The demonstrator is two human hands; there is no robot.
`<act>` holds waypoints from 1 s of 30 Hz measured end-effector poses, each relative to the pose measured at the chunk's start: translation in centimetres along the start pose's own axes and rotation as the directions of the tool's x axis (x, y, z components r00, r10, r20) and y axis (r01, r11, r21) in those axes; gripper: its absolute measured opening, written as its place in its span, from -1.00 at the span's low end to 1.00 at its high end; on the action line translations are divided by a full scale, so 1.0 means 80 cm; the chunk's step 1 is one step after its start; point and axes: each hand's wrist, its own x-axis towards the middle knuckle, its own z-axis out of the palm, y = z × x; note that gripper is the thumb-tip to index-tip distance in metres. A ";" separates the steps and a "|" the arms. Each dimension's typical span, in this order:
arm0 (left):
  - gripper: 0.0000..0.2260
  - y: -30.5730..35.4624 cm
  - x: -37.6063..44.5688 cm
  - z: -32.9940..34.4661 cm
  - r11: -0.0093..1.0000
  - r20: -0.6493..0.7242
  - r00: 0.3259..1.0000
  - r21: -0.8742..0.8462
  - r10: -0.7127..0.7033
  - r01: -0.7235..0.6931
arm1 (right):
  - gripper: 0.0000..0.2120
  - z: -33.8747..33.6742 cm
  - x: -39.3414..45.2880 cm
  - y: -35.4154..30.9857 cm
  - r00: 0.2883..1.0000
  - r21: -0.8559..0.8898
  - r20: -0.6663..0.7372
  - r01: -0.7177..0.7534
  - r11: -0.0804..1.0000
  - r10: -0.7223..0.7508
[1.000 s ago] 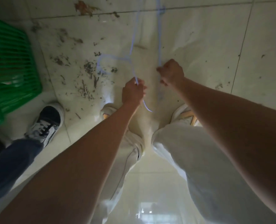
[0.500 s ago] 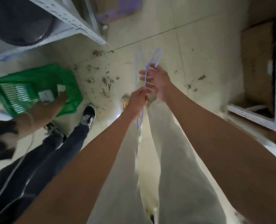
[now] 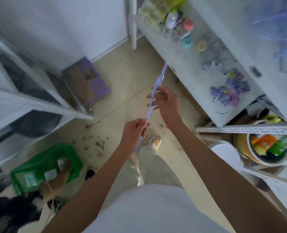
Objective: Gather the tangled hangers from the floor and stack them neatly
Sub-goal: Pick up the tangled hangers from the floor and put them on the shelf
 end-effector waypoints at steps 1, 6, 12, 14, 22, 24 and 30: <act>-0.70 0.013 -0.003 0.008 0.999 -0.006 0.999 0.014 0.033 -0.033 | -0.85 -0.019 -0.009 -0.008 0.999 0.015 -0.045 0.021 1.000 -0.020; -0.73 0.053 -0.016 0.060 0.972 0.054 0.993 0.204 0.106 -0.115 | -0.89 -0.097 -0.047 -0.022 0.977 0.031 -0.212 0.044 0.999 -0.036; -0.72 0.097 -0.010 0.094 0.804 0.095 0.953 0.517 0.287 -0.294 | -0.87 -0.159 -0.052 -0.040 0.963 0.060 -0.265 0.071 0.996 -0.053; -0.69 0.114 -0.003 0.112 0.735 0.129 0.927 0.575 0.352 -0.359 | -0.89 -0.178 -0.042 -0.047 0.955 0.091 -0.292 0.082 0.992 -0.052; -0.72 0.194 0.021 0.168 0.729 0.177 0.911 0.552 0.373 -0.406 | -0.85 -0.230 -0.014 -0.098 0.917 0.125 -0.371 0.204 0.971 -0.145; -0.72 0.219 0.022 0.182 0.734 0.213 0.909 0.537 0.357 -0.415 | -0.80 -0.244 -0.013 -0.111 0.903 0.122 -0.401 0.220 0.968 -0.155; -0.70 0.307 0.023 0.181 0.896 0.461 0.884 0.359 0.074 -0.262 | -0.89 -0.265 -0.001 -0.147 0.864 0.065 -0.471 0.235 0.970 -0.177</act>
